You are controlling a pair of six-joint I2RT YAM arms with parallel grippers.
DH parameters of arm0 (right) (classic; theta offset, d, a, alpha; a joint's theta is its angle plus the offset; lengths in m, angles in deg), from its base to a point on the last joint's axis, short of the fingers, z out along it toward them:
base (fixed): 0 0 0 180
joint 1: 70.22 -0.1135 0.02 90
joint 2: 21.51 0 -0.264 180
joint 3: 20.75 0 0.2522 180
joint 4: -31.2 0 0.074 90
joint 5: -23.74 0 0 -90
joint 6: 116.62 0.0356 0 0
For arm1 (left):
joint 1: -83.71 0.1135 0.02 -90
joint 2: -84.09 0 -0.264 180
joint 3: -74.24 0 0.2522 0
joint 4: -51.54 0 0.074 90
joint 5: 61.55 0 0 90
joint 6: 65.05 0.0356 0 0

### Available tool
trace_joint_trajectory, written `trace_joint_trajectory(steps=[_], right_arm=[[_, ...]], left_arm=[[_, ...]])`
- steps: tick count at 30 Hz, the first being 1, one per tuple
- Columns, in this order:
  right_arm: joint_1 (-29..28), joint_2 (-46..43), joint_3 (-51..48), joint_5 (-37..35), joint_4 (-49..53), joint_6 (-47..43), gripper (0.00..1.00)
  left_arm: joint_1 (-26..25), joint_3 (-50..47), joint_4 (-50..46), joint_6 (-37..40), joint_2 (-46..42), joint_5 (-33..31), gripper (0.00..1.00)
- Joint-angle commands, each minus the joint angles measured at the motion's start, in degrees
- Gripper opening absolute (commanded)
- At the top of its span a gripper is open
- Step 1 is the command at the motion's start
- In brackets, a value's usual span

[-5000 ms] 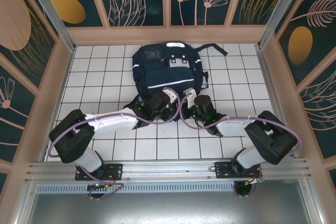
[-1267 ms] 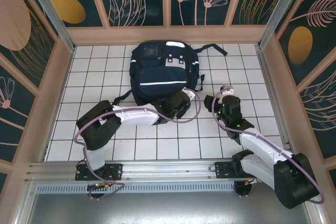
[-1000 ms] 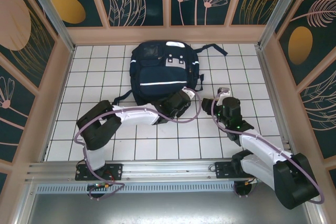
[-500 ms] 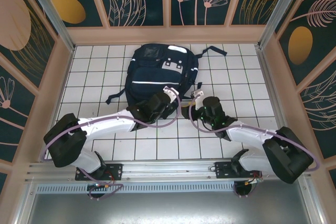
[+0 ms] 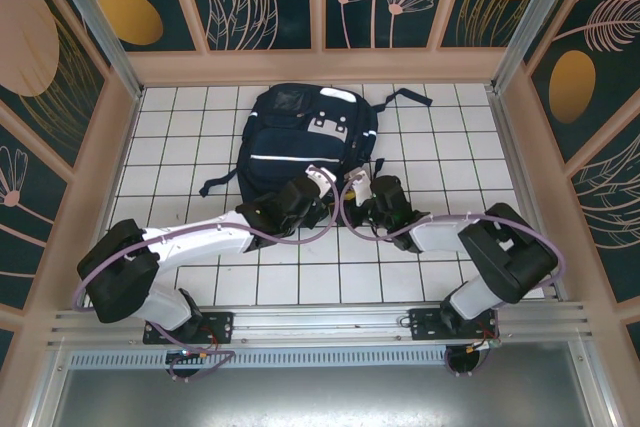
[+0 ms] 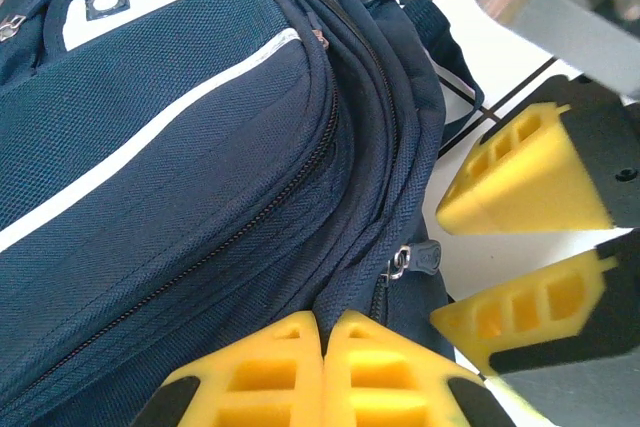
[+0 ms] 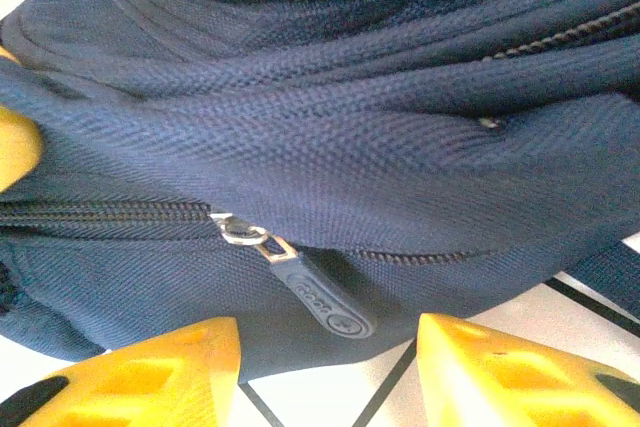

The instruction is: Pack books, pencil case, and school supplies into a backpack

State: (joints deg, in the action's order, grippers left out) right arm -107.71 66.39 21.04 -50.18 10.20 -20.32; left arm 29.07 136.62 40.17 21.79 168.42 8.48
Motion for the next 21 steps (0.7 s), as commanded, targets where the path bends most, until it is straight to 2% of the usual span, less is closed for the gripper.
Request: trace_joint_trajectory(steps=[1, 5, 7, 8, 10, 12, 21], right_arm=[[0.60, 2.01, 2.36, 2.55, -4.59, -0.07, 0.50], [0.92, 3.54, 2.82, 2.98, -5.73, 0.02, 0.49], [1.06, 3.89, 3.06, 3.65, -6.00, 0.02, 0.42], [1.11, 3.93, 3.16, 3.87, -5.84, -0.02, 0.35], [1.15, 3.58, 3.19, 3.60, -5.03, 0.02, 0.12], [1.23, 2.90, 2.60, 2.64, -4.53, 0.11, 0.00], [3.55, -0.59, -0.85, -6.98, -0.36, 2.20, 0.00]], left_arm=[[0.14, -0.15, 4.02, -1.41, -2.89, 0.10, 0.00], [0.16, -0.08, 4.28, -1.68, -2.76, 0.76, 0.00], [0.24, -0.23, 4.37, -1.68, -2.70, 0.81, 0.00], [0.23, -0.20, 4.45, -1.69, -2.63, 0.72, 0.00], [0.37, -0.37, 4.53, -1.78, -2.67, 0.60, 0.00], [0.42, -0.49, 4.55, -1.79, -2.71, 0.41, 0.00], [0.70, -1.73, 4.97, -2.04, -3.52, -1.19, 0.00]])
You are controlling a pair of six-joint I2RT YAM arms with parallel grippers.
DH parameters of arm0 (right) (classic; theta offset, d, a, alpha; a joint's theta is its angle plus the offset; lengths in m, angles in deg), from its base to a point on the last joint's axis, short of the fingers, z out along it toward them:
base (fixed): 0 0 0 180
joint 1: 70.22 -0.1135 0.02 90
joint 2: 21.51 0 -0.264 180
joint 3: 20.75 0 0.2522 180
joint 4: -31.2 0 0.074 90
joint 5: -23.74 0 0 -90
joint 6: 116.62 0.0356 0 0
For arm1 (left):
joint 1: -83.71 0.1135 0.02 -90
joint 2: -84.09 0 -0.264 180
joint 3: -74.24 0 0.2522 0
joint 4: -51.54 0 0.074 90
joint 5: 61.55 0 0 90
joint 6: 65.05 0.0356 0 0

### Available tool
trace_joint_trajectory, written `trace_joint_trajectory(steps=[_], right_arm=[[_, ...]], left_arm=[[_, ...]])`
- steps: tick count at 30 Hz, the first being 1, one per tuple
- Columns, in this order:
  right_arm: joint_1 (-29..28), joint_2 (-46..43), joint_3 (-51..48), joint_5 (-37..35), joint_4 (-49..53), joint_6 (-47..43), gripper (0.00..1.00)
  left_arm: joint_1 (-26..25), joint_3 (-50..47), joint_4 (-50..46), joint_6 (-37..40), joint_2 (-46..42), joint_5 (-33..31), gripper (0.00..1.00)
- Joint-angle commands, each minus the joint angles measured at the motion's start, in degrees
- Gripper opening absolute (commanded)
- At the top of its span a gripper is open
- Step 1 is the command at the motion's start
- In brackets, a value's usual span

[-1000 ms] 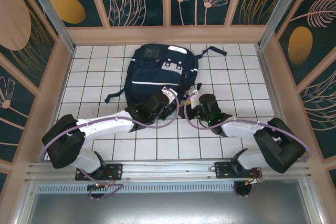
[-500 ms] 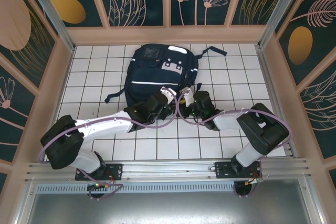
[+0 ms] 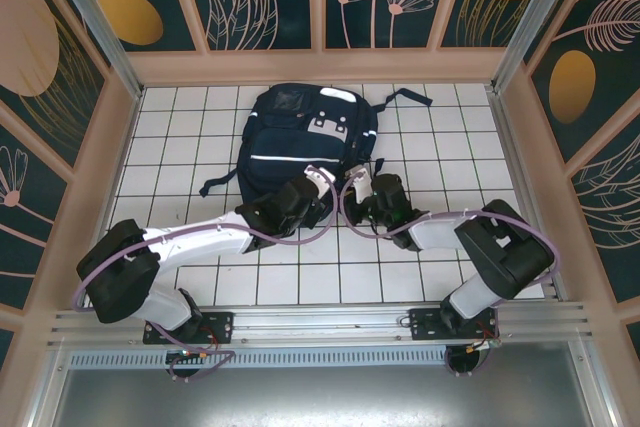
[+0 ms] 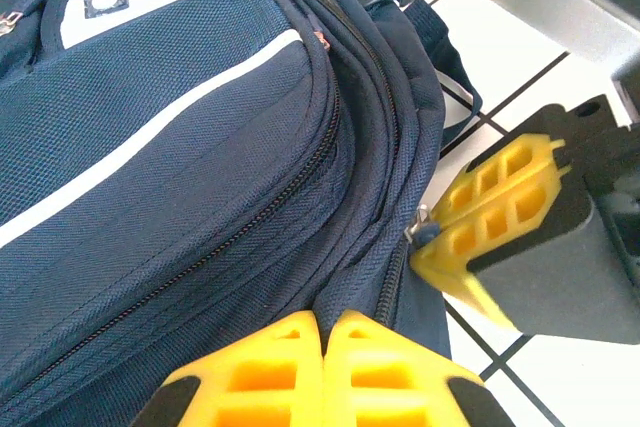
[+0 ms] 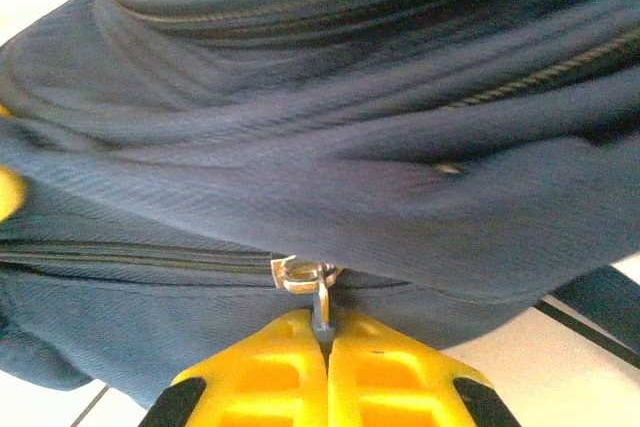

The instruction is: Pack books, pencil case, and school supplies into a backpack

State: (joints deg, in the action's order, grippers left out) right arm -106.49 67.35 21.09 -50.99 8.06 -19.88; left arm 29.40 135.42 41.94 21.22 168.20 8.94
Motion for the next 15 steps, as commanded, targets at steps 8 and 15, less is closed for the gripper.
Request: trace_joint_trajectory(steps=[8, 15], right_arm=[[8.49, 1.69, 2.23, -11.77, 5.34, 4.68, 0.00], [13.15, 6.95, 9.54, -14.47, 9.57, 4.77, 0.00]], left_arm=[[0.48, -3.66, 3.18, -3.10, -6.93, -5.08, 0.00], [0.45, -7.83, 3.22, -5.40, -12.49, -4.90, 0.00]])
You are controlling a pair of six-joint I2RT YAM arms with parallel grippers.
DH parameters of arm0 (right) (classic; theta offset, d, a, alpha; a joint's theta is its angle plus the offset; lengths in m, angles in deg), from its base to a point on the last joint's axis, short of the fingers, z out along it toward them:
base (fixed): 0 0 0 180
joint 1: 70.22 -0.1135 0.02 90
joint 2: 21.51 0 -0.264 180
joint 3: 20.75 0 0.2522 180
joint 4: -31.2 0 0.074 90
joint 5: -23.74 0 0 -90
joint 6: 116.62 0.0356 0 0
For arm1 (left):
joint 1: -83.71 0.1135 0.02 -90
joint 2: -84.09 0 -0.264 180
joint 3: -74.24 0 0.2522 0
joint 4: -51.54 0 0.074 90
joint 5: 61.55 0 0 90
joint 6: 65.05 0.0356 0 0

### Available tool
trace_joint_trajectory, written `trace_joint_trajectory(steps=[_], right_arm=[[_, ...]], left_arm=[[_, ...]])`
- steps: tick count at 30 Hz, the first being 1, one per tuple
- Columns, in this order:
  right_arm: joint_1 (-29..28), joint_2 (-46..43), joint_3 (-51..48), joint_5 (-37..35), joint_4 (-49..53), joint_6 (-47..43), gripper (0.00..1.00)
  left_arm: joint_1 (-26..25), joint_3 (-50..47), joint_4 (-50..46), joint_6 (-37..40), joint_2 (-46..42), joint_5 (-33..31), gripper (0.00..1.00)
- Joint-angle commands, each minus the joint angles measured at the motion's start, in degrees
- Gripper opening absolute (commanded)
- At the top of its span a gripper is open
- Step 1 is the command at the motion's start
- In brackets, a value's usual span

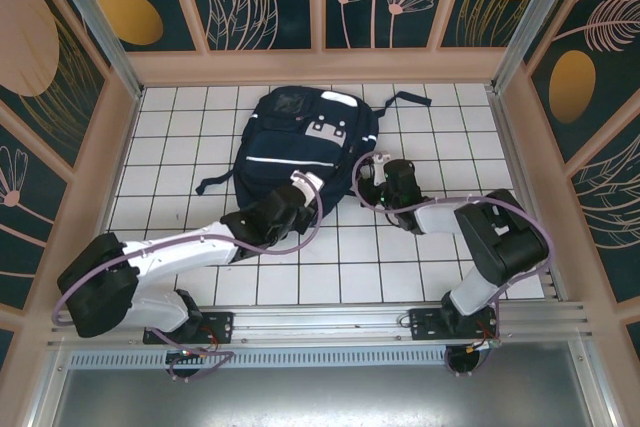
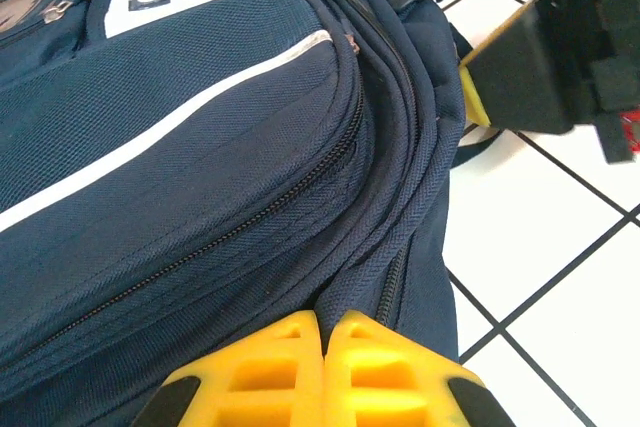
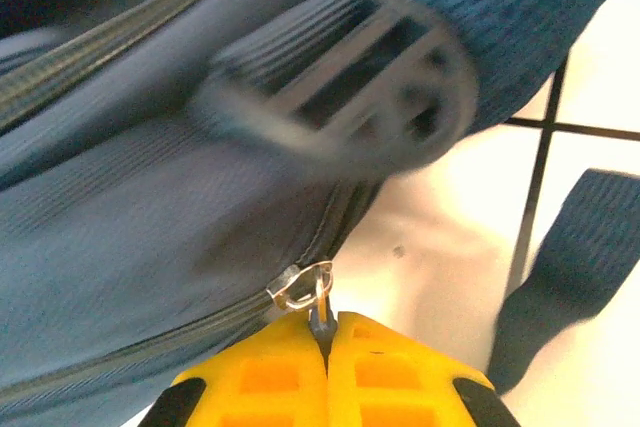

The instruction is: Pack books, pencil case, and school supplies into a backpack

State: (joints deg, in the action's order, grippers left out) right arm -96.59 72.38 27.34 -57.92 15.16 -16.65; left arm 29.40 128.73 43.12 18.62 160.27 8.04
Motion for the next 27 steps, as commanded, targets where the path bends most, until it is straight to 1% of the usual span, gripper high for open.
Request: trace_joint_trajectory(steps=[1, 6, 11, 13, 15, 18, 19, 21, 23, 25, 27], right_arm=[[3.86, 2.89, 4.35, -7.66, 2.90, 1.57, 0.00], [6.01, 8.62, 9.97, -7.71, 4.10, 2.33, 0.00], [6.66, 12.88, 15.02, -10.96, 5.29, 2.86, 0.00], [7.07, 13.59, 16.13, -11.22, 5.66, 3.11, 0.00], [7.30, 13.40, 16.47, -9.85, 5.44, 2.61, 0.00], [7.24, 12.05, 15.70, -9.46, 4.87, 1.91, 0.01], [7.29, 11.36, 15.30, -7.95, 4.61, 1.61, 0.05], [7.29, 9.02, 13.92, -7.67, 4.17, 1.52, 0.24], [7.23, 6.25, 12.11, -7.58, 3.47, 1.84, 0.36], [7.28, 3.09, 10.04, -7.98, 3.09, 2.40, 0.42], [7.29, -0.48, 7.84, -8.75, 2.93, 2.89, 0.45]], left_arm=[[0.46, -1.62, 1.97, -2.97, -5.56, -3.88, 0.00], [0.50, -3.48, 1.16, -4.46, -11.54, -3.73, 0.00], [0.47, -4.10, 1.07, -5.01, -15.55, -3.92, 0.00], [0.49, -4.21, 1.25, -5.35, -15.85, -3.09, 0.00], [0.49, -4.08, 1.62, -5.82, -15.10, -1.55, 0.00], [0.44, -3.09, 3.18, -7.22, -11.79, 1.28, 0.00], [0.46, -2.58, 4.07, -7.76, -10.41, 2.07, 0.00], [0.48, -1.56, 7.13, -9.96, -7.22, 3.07, 0.00], [0.51, -0.91, 11.28, -10.92, -4.02, 5.64, 0.00], [0.46, 0.72, 13.94, -12.55, -0.49, 6.84, 0.00], [0.41, 3.46, 15.63, -13.46, 3.74, 9.60, 0.00]])
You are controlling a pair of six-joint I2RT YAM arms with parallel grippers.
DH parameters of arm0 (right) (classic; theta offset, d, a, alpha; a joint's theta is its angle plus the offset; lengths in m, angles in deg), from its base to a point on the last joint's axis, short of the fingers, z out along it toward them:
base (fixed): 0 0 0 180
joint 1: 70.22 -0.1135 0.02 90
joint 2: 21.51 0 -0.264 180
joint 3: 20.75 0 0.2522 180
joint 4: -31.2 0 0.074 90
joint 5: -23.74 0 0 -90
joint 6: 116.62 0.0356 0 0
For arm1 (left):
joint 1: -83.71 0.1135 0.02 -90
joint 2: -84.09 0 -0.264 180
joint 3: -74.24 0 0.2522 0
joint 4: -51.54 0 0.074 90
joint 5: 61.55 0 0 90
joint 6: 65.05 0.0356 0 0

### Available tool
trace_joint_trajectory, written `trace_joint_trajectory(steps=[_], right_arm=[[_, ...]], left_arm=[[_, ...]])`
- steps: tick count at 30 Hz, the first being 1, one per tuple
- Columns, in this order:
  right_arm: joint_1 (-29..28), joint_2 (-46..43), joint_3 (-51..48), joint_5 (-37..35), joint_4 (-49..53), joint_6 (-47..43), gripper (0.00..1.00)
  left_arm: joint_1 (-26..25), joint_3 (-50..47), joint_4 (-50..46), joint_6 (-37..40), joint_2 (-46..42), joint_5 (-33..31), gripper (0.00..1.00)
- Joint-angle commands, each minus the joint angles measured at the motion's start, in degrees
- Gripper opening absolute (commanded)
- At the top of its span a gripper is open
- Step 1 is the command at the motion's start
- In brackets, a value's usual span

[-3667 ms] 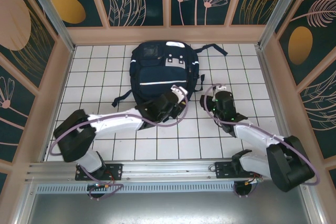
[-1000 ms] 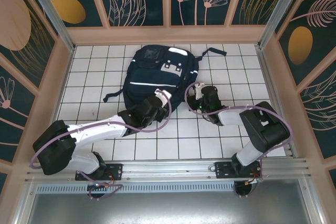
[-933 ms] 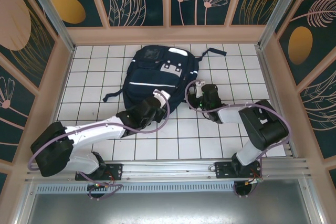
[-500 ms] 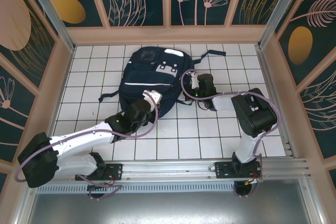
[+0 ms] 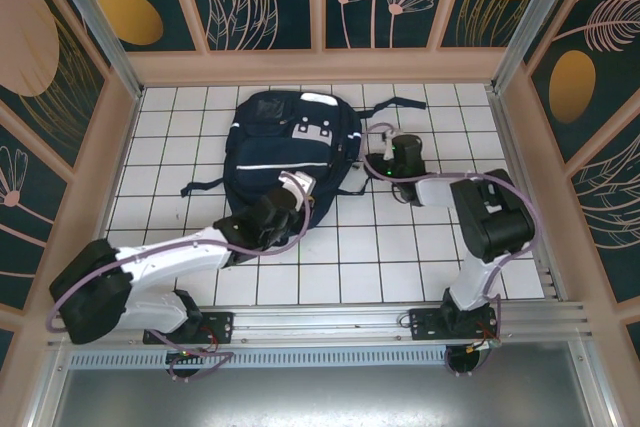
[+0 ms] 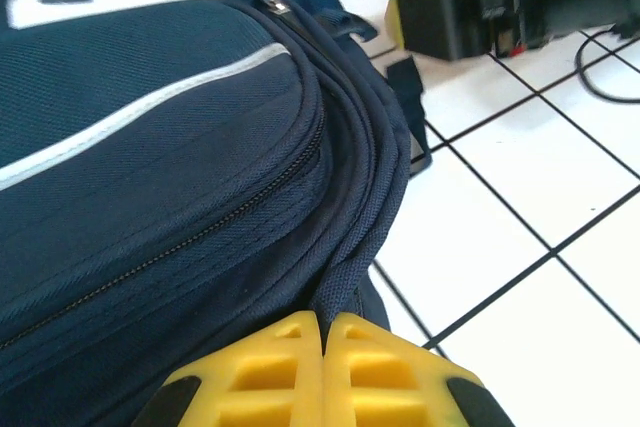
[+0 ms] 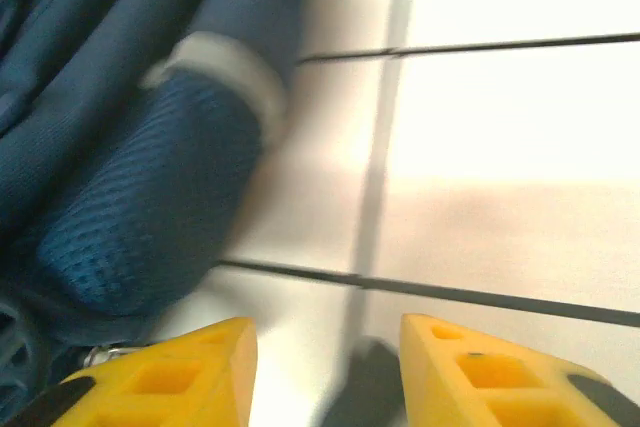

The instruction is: Pack books, pencil case, and school supplies into a backpack

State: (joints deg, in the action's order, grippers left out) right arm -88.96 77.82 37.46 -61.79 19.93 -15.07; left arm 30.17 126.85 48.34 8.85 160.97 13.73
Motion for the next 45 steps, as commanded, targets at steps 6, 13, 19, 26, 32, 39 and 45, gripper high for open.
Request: trace_joint_trajectory(steps=[6, 13, 19, 26, 32, 39, 45], right_arm=[[-0.34, -16.50, -7.70, -9.60, -1.42, 2.03, 0.53], [-0.24, -23.79, -11.23, -14.93, -1.50, 1.90, 0.68], [0.02, -30.13, -16.76, -20.00, -6.68, 3.06, 0.86], [1.26, -33.87, -22.12, -25.45, -13.80, -4.26, 0.99], [4.22, -31.10, -22.60, -32.12, -14.04, -7.00, 0.99], [6.26, -20.66, -23.25, -38.06, -21.96, -10.08, 0.99], [6.39, -11.88, -21.40, -38.64, -29.37, -14.47, 0.99]], left_arm=[[-0.94, 14.32, 12.46, -6.55, 13.12, 8.43, 0.00], [-1.01, 17.79, 7.92, -6.23, 14.71, 5.56, 0.79], [1.63, 18.87, -3.76, -8.82, 10.67, -12.73, 0.99], [11.34, 15.49, -11.41, -14.94, 5.96, -34.10, 0.99], [20.93, 1.97, 3.95, -7.98, -2.58, -47.94, 0.98], [37.10, -0.75, 2.30, -8.49, -0.13, -45.59, 0.99], [41.57, -7.37, 18.16, -2.70, 1.02, -34.84, 0.99]])
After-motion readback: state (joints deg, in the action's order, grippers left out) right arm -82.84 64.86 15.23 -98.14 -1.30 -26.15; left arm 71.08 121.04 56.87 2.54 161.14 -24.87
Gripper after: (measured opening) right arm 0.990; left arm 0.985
